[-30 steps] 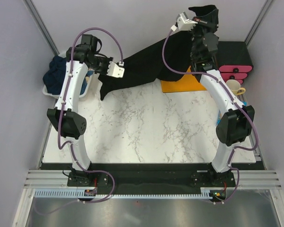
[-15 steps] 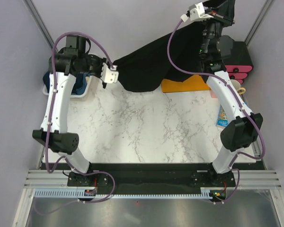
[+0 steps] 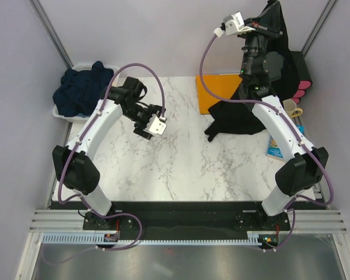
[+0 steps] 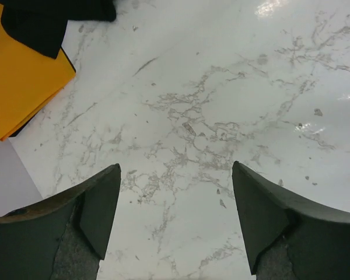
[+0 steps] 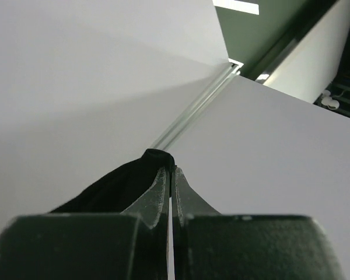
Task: Fold and stack the t-shirts
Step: Flatten the tshirt out
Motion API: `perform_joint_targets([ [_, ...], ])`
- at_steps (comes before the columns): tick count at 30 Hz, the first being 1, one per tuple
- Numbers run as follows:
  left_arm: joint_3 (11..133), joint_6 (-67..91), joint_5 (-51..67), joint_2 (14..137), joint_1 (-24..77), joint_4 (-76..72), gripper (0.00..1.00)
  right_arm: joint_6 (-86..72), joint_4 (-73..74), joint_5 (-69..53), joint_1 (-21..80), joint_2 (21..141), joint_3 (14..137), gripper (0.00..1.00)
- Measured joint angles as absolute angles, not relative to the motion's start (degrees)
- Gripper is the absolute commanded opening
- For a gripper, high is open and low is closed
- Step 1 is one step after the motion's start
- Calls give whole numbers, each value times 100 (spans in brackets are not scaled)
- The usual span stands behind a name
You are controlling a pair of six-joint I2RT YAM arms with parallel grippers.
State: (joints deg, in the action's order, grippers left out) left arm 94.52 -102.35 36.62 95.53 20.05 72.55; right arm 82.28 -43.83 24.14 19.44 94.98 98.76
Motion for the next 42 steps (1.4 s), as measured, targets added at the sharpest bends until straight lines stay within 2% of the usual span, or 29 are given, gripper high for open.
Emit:
perform_joint_targets([
  [5, 9478, -9950, 3741, 9644, 2316, 6700, 86, 8455, -4130, 2388, 2132, 9555, 9782, 0],
  [7, 9511, -9839, 3785, 9673, 2405, 6510, 82, 8560, -3887, 2388, 2226, 9561, 9784, 0],
  [8, 9513, -9786, 3789, 9684, 2436, 6420, 76, 8556, -3728, 2386, 2279, 9561, 9797, 0],
  [14, 9408, -9177, 3691, 9636, 2248, 5835, 73, 8215, -1710, 2473, 2967, 9835, 10665, 0],
  [17, 8967, -8757, 3586, 9397, 1929, 5164, 73, 8348, -2204, 2720, 3336, 10278, 11120, 0],
  [19, 8580, -8560, 3522, 9153, 1710, 4803, 74, 8617, -2912, 2840, 3500, 11004, 11946, 0],
  [23, 8047, -8438, 3461, 8685, 1520, 4368, 75, 9054, -3341, 2805, 3424, 12733, 14442, 0],
  [25, 7905, -8427, 3474, 8527, 1544, 4213, 75, 9225, -3483, 2768, 3249, 12943, 14615, 0],
  [26, 7863, -8423, 3498, 8475, 1553, 4139, 76, 9260, -3509, 2777, 3109, 12943, 14571, 0],
  [36, 7797, -8315, 3769, 8512, 1844, 3798, 76, 9236, -3959, 3371, 1472, 11518, 11354, 0],
  [42, 7924, -8318, 4106, 9227, 2342, 3710, 81, 9275, -3938, 3479, 961, 10864, 9546, 0],
])
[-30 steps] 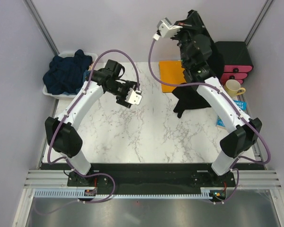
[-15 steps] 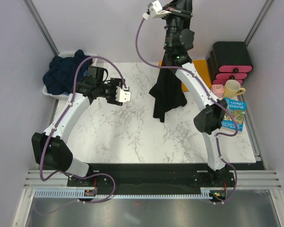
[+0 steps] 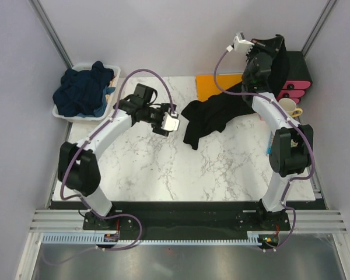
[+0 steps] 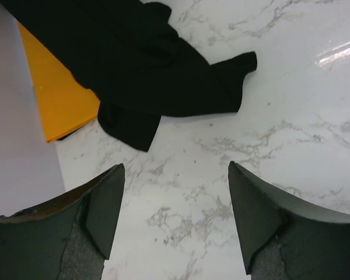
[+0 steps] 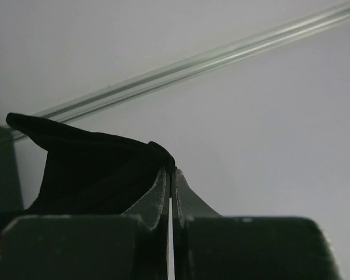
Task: Fold and stack the t-shirts
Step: Flatten the tshirt out
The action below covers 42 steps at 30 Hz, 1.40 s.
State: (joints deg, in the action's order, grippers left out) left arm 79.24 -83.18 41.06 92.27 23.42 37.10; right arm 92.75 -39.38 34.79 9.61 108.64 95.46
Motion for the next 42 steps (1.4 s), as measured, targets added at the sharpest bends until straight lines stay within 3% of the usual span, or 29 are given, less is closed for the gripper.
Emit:
perform_joint_targets([
  [7, 8759, -8287, 4523, 10630, 2956, 3640, 82, 9168, -3809, 3472, 1140, 10720, 8471, 0],
  [15, 10114, -7935, 4711, 12219, 3629, 3304, 85, 9061, -3769, 3487, 1179, 10685, 8427, 0],
  [27, 10490, -6803, 4434, 13052, 3839, 1505, 77, 8853, -3489, 3500, 1177, 10363, 8226, 0],
  [38, 11220, -6359, 3780, 13651, 3876, 1295, 75, 8565, -3376, 3588, 1118, 10014, 8027, 0],
  [42, 11227, -6326, 3693, 13651, 3889, 1321, 68, 8503, -3361, 3586, 1114, 10014, 8027, 0],
])
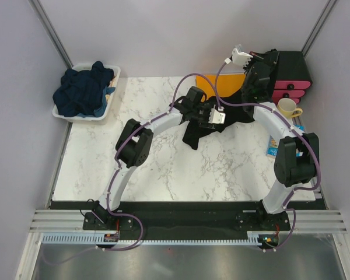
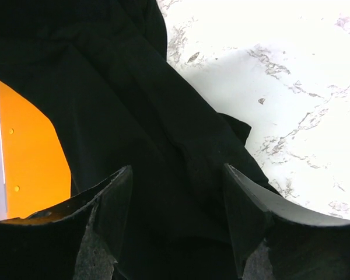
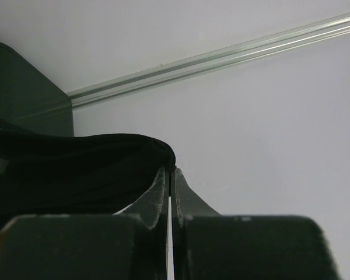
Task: Fold and stack the t-shirts
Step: Flatten the tshirt out
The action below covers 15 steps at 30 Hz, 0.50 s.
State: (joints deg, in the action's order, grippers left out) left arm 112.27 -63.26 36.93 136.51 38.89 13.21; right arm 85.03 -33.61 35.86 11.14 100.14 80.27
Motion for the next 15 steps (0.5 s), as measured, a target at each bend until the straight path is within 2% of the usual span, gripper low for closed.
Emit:
perform_joint_targets([
  [4, 11225, -6320, 3627, 13651, 3898, 1372, 57, 8458, -3361, 3586, 1114, 10014, 8027, 0],
  [7, 11222, -6322, 3625, 13651, 3903, 1439, 45, 8418, -3361, 3583, 1114, 10014, 8027, 0],
  [8, 11220, -6320, 3627, 13651, 3905, 1470, 34, 8416, -3361, 3583, 1114, 10014, 8027, 0],
  [10, 11214, -6329, 3629, 13651, 3911, 1505, 26, 8412, -3361, 3583, 1114, 10014, 8027, 0],
  [11, 11214, -6326, 3627, 13651, 3913, 1520, 16, 8407, -3361, 3583, 1114, 10014, 8027, 0],
  [13, 11212, -6324, 3629, 13651, 3922, 1566, 3, 8399, -3361, 3583, 1114, 10014, 8027, 0],
  [15, 11212, -6329, 3629, 13651, 3931, 1608, 2, 8396, -3361, 3583, 1114, 10014, 8027, 0],
])
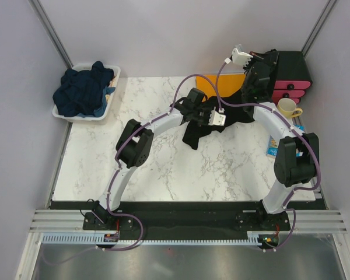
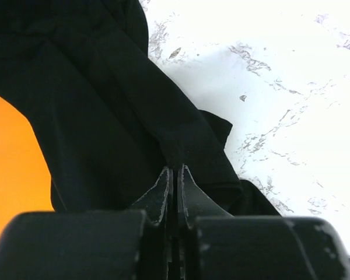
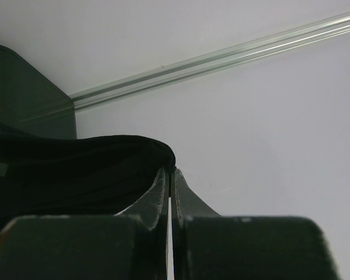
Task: Fold and stack the t-shirts
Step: Flatten the tshirt out
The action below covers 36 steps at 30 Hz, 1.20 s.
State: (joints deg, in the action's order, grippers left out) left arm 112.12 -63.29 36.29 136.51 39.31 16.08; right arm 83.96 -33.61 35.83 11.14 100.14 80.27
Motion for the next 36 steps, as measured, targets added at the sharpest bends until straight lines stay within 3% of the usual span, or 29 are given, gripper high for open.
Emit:
perform_joint_targets([
  [13, 11207, -6206, 2941, 13493, 3896, 1745, 2, 8342, -3347, 3592, 1111, 10014, 8027, 0],
  [21, 11102, -6198, 1925, 11657, 3089, 2300, 2, 8012, -3020, 3592, 1120, 10009, 8027, 0],
  [28, 11279, -6659, 884, 10031, 2161, 2381, 2, 6823, -388, 2714, 1096, 9946, 8860, 0],
  [36, 11485, -7137, -1, 10042, 1262, 2491, 2, 6136, 2685, 607, 878, 9491, 9988, 0],
])
